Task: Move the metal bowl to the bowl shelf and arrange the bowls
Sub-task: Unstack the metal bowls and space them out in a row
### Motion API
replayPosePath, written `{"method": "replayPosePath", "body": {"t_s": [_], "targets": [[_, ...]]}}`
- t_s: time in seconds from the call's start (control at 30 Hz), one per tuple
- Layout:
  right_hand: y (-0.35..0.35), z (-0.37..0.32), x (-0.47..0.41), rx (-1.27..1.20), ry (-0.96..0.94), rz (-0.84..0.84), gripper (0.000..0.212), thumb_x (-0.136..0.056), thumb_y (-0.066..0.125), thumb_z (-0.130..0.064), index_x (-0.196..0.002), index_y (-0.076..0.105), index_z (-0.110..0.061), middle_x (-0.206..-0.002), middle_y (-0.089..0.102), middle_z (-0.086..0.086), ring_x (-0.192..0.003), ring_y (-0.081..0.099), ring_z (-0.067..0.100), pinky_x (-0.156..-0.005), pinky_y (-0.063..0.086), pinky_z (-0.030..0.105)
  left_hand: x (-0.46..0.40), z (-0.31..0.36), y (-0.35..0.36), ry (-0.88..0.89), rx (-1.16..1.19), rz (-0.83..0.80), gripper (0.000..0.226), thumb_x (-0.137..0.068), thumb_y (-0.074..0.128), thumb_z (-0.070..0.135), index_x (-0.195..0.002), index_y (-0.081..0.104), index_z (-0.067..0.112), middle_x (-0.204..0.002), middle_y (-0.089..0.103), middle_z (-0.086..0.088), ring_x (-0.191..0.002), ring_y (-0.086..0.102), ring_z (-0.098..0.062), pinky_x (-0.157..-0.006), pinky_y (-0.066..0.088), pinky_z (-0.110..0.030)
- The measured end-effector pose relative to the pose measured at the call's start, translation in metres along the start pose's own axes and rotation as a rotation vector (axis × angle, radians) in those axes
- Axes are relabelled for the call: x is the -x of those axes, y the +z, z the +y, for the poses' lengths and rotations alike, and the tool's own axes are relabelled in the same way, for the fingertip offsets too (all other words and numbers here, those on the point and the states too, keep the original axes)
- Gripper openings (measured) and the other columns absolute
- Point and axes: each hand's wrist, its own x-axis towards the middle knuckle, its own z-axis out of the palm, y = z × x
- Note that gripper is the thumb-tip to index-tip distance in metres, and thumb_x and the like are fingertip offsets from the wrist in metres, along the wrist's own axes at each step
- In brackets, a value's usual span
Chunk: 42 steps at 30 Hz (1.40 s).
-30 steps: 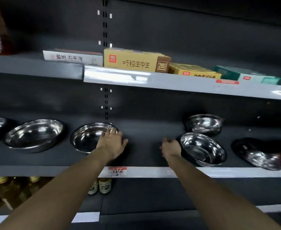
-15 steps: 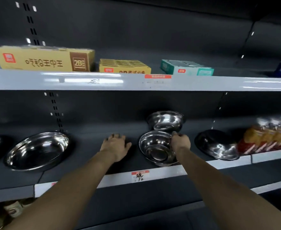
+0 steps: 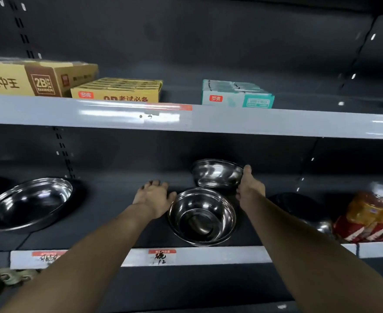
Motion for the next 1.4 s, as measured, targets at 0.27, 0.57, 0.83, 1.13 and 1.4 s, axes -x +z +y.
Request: {"method": "replayPosePath", "body": {"t_s": [0.27, 0.57, 0.83, 1.13, 1.4], "targets": [[0.016, -0.022, -0.022, -0.168, 0.235, -0.161, 0.055, -0.079, 0.066, -0.064, -0.109, 0.066, -0.017, -0.108, 0.063, 0.005, -0.072, 0.053, 0.019, -0.050, 0.044, 0.029, -0.011, -0.004, 0.002, -0.090, -0.018, -0.011, 0.060, -0.100, 0.033, 0.052, -0.152, 0.033, 0.020, -0.154, 0.038, -0.009, -0.143, 0.032, -0.029, -0.118, 0.027, -0.041], [0.001, -0.017, -0.029, -0.107, 0.082, -0.053, 0.032, -0.096, 0.054, -0.032, -0.095, 0.061, -0.001, -0.066, 0.060, 0.010, -0.053, 0.062, 0.019, -0.061, 0.059, 0.030, -0.011, -0.006, -0.004, -0.088, -0.019, -0.014, 0.058, -0.101, 0.033, 0.051, -0.150, 0.036, 0.020, -0.151, 0.042, -0.008, -0.141, 0.034, -0.028, -0.116, 0.028, -0.041], [-0.013, -0.011, -0.007, -0.104, -0.081, 0.044, 0.032, -0.092, 0.051, -0.028, -0.069, 0.057, -0.006, -0.034, 0.058, -0.005, -0.036, 0.063, 0.009, -0.064, 0.058, 0.027, 0.004, -0.006, -0.012, -0.034, -0.024, 0.004, 0.056, -0.103, 0.026, 0.049, -0.149, 0.037, 0.019, -0.150, 0.044, -0.009, -0.140, 0.037, -0.029, -0.115, 0.030, -0.042], [-0.017, 0.022, 0.043, -0.300, -0.177, -0.089, 0.010, -0.093, 0.052, -0.007, -0.093, 0.058, 0.001, -0.064, 0.066, 0.012, -0.039, 0.063, 0.014, -0.064, 0.062, 0.035, 0.028, -0.018, -0.017, 0.011, -0.011, 0.034, 0.054, -0.104, 0.023, 0.042, -0.150, 0.038, 0.018, -0.152, 0.041, -0.009, -0.141, 0.035, -0.029, -0.117, 0.027, -0.042], [-0.030, 0.053, 0.069, -0.219, -0.157, -0.127, 0.020, -0.094, 0.056, -0.008, -0.109, 0.064, 0.002, -0.068, 0.069, 0.015, -0.053, 0.068, 0.021, -0.076, 0.063, 0.041, 0.050, -0.027, -0.011, 0.057, -0.003, -0.004, 0.054, -0.104, 0.024, 0.038, -0.153, 0.031, 0.018, -0.155, 0.036, -0.010, -0.144, 0.031, -0.030, -0.118, 0.026, -0.043]]}}
